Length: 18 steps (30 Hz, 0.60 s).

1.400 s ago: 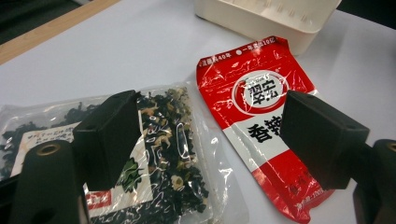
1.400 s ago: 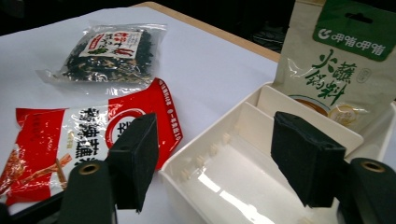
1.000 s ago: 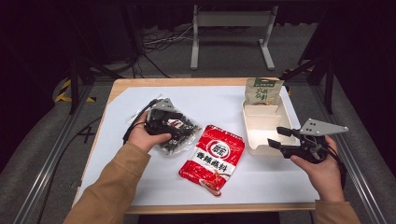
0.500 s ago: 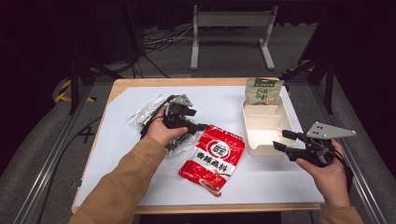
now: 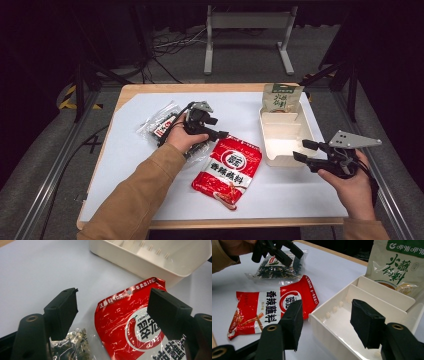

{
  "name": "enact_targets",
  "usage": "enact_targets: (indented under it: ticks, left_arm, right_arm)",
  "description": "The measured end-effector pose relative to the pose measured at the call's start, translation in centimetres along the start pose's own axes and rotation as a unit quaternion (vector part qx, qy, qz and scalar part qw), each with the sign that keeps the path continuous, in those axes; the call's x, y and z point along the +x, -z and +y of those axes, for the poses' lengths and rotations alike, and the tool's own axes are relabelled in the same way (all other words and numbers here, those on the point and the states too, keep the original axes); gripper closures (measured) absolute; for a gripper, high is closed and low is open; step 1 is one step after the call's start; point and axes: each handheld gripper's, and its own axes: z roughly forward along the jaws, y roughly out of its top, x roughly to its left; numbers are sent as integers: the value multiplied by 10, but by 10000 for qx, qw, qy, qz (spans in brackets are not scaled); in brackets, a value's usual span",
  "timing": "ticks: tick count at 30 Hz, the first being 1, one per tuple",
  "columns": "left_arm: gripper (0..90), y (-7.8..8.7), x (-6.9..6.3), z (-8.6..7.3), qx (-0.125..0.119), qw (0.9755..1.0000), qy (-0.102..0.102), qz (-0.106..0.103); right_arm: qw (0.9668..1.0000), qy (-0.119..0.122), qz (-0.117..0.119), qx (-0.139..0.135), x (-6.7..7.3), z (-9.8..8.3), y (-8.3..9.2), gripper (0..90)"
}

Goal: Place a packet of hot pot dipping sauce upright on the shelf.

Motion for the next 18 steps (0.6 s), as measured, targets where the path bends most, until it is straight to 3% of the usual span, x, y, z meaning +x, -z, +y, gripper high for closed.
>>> enact_targets:
  ticks: [7,18]
  left_arm:
    - [247,-17,4,-4,202,9998,75,-42]
    - [260,-35,11,-9,328,9992,213,-46]
  right_arm:
    - [10000,-5,2,-21,-1,0,-2,420]
    - [10000,-20,22,-3,-2,-1,-4,405]
